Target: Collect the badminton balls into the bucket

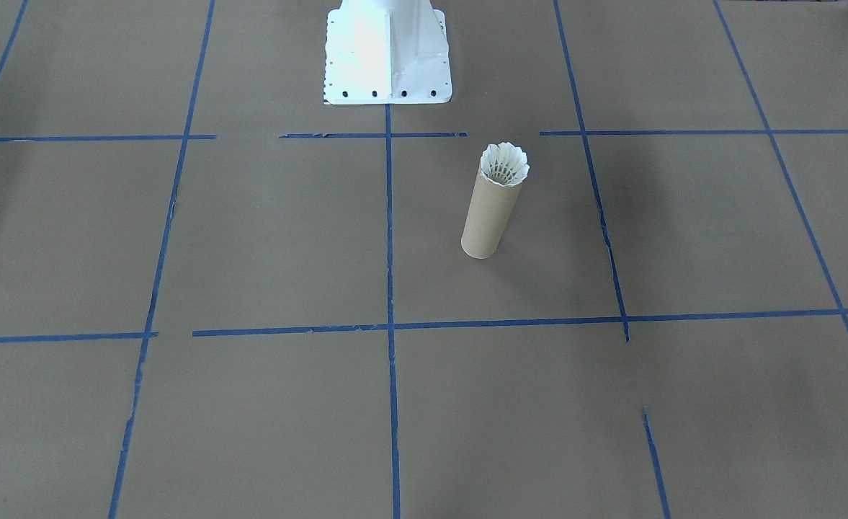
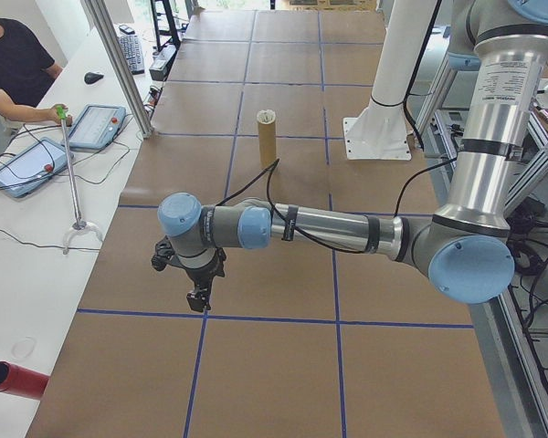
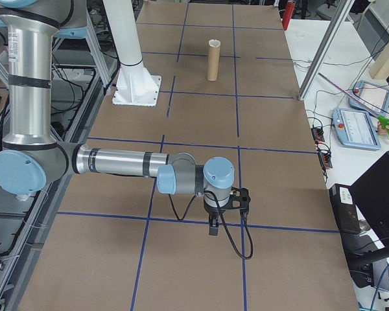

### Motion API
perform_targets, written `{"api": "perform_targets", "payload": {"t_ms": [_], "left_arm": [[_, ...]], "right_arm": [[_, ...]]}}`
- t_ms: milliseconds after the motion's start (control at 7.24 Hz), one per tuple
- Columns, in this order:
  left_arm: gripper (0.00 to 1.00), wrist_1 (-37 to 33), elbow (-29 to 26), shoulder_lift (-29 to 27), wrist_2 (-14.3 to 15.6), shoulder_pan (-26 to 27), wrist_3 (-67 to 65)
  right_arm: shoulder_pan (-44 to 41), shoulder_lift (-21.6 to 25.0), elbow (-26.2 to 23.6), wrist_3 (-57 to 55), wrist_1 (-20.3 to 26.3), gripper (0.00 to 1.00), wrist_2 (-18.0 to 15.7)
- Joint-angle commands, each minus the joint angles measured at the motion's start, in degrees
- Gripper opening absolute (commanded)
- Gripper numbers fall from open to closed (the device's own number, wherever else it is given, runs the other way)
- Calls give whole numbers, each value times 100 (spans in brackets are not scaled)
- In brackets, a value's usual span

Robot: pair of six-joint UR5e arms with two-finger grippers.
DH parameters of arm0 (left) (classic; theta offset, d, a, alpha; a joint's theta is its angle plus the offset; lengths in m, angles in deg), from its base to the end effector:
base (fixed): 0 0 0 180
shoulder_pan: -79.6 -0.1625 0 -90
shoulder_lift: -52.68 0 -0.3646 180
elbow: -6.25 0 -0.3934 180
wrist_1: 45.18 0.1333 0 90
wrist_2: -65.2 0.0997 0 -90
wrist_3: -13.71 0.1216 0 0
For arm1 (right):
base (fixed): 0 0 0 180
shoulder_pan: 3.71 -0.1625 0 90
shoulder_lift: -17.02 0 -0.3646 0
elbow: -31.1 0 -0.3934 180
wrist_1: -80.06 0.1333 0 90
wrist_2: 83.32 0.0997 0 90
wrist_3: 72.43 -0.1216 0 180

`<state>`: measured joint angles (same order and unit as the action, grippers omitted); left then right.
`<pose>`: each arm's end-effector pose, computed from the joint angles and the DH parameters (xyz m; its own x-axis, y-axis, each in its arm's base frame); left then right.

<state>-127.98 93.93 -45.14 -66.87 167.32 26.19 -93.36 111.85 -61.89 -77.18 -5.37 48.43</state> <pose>-0.0304 -0.5398 0.5792 0.7164 0.2253 -0.6603 -0.1993 0.9731 0.1158 0.0495 -0.4667 0.6243 0.7438 0.0466 0.6668 -0.0557 0.9984 -0.0076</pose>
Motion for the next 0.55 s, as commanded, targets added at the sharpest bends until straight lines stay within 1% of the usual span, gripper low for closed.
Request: {"api": "perform_targets", "payload": {"t_ms": [0, 138, 276, 415], "left_arm": [[100, 1, -67, 114, -29, 26, -9], [100, -17, -49, 358, -238, 26, 9], [100, -104, 20, 552, -345, 26, 0], [100, -122, 99, 667, -346, 35, -9]], "right_arm": [[0, 0, 0, 0, 0, 100, 0], [0, 0, 0, 0, 0, 100, 0], [0, 0, 0, 0, 0, 100, 0], [0, 0, 0, 0, 0, 100, 0]]}}
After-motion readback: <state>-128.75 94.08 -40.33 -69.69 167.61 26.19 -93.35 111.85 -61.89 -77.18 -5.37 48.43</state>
